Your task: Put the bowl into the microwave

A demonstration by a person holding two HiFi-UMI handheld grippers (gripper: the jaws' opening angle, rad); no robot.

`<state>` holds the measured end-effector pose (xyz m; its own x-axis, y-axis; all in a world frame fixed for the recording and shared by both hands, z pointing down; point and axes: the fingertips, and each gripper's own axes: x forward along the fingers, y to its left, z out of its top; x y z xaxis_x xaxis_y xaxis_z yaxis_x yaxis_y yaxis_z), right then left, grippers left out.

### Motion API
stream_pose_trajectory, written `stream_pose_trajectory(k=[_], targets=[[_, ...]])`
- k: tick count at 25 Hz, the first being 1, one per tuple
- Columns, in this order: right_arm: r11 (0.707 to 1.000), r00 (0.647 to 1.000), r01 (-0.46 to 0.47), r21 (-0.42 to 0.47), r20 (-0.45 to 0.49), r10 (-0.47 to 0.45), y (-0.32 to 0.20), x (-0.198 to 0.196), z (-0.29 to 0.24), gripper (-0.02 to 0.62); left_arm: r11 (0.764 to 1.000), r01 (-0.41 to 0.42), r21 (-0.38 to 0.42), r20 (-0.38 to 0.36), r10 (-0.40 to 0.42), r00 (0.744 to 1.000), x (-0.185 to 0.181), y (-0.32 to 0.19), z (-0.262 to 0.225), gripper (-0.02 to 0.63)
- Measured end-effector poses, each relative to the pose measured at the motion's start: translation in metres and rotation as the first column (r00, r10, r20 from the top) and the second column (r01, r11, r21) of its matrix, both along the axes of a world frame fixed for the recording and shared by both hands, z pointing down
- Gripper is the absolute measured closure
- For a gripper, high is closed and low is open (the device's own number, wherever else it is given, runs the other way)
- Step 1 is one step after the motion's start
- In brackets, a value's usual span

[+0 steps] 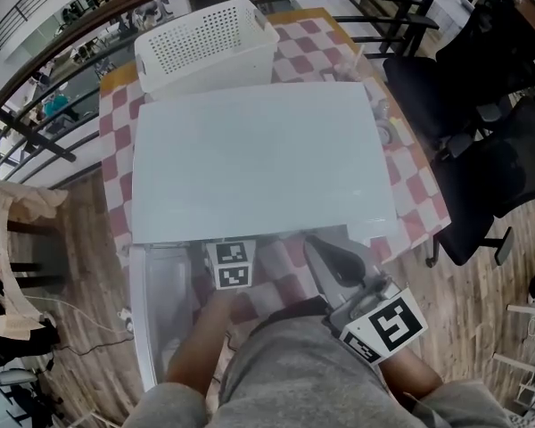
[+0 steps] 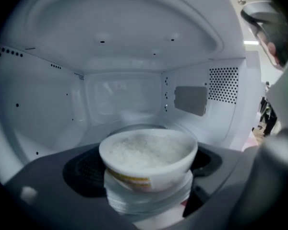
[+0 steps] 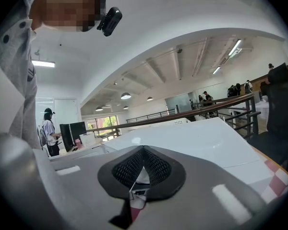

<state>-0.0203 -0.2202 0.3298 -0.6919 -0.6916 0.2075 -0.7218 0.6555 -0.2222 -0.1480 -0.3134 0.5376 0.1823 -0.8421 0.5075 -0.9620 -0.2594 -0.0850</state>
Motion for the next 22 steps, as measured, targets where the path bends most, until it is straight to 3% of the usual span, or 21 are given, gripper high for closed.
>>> stream_pose_trajectory(k=[11,17,22], targets=[[1.000,1.000,-0.017,0.022,0.006,0.017,0.004,-0.005,-0.007,0.597,0.998,-0.044,-0.041,0.049,0.046,0.998,0.002,0.002,0.009,0.100],[0.999,1.000,-0.031,0.042,0.006,0.030,0.013,-0.006,-0.012,0.597,0.993,-0.109,-0.044,-0.013,0.109,0.994,0.011,0.008,0.008,0.072],[0.997,0.999,-0.044,0.062,0.003,0.044,0.020,-0.003,-0.018,0.597,0.996,-0.094,0.000,-0.052,0.094,0.994,0.004,0.021,-0.008,0.058]])
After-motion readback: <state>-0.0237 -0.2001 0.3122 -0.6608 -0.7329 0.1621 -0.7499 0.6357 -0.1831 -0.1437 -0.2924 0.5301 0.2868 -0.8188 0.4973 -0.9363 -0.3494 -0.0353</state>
